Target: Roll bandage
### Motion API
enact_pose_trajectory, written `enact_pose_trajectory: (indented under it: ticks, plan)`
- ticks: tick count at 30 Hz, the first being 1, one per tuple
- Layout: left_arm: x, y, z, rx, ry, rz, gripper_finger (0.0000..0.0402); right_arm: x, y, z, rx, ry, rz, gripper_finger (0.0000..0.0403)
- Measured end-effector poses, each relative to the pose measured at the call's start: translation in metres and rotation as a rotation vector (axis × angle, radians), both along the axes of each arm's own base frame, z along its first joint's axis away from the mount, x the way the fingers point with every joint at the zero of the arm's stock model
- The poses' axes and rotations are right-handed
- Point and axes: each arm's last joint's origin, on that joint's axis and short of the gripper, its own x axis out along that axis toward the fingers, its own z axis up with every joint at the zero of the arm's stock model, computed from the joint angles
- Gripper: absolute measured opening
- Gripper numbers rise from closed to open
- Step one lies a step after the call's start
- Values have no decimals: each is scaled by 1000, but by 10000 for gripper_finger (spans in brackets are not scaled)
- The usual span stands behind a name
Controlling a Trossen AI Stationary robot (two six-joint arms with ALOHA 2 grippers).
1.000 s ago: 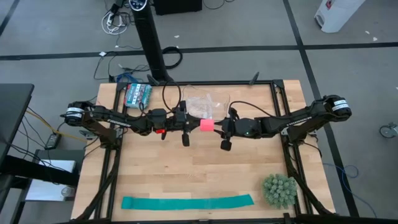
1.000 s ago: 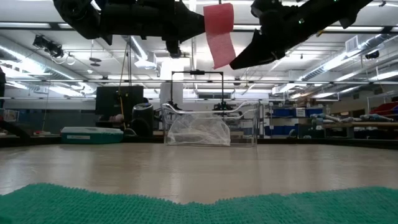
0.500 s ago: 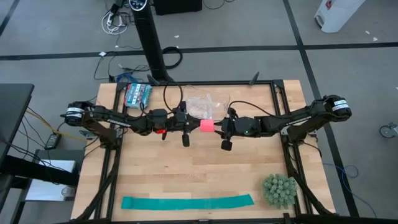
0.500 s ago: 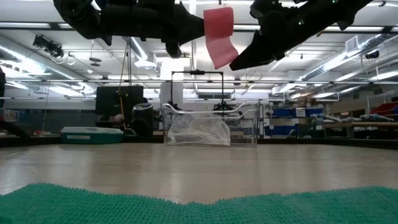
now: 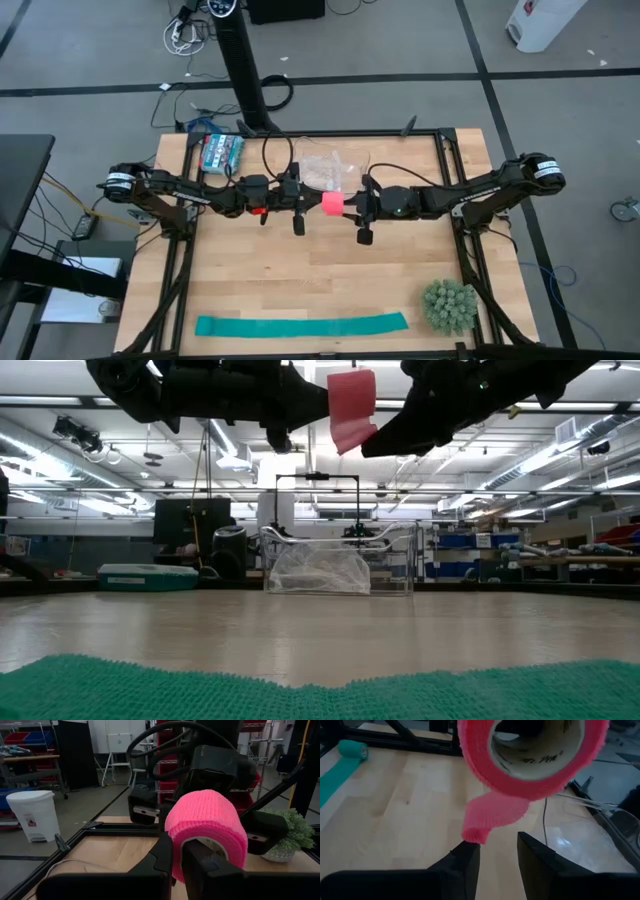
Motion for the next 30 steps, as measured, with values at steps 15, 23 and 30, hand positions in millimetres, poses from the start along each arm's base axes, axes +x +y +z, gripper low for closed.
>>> enact_pose_trajectory:
  ticks: [15,23,30]
  plan:
    - [0,0,0,2,0,0,31,-1,10,0,2,3,70,118]
    - [0,0,0,1,-1,1,31,0,9,1,-13,-11,30,69]
    - [0,0,0,-3,-1,1,31,-1,8,0,-15,-2,8,6]
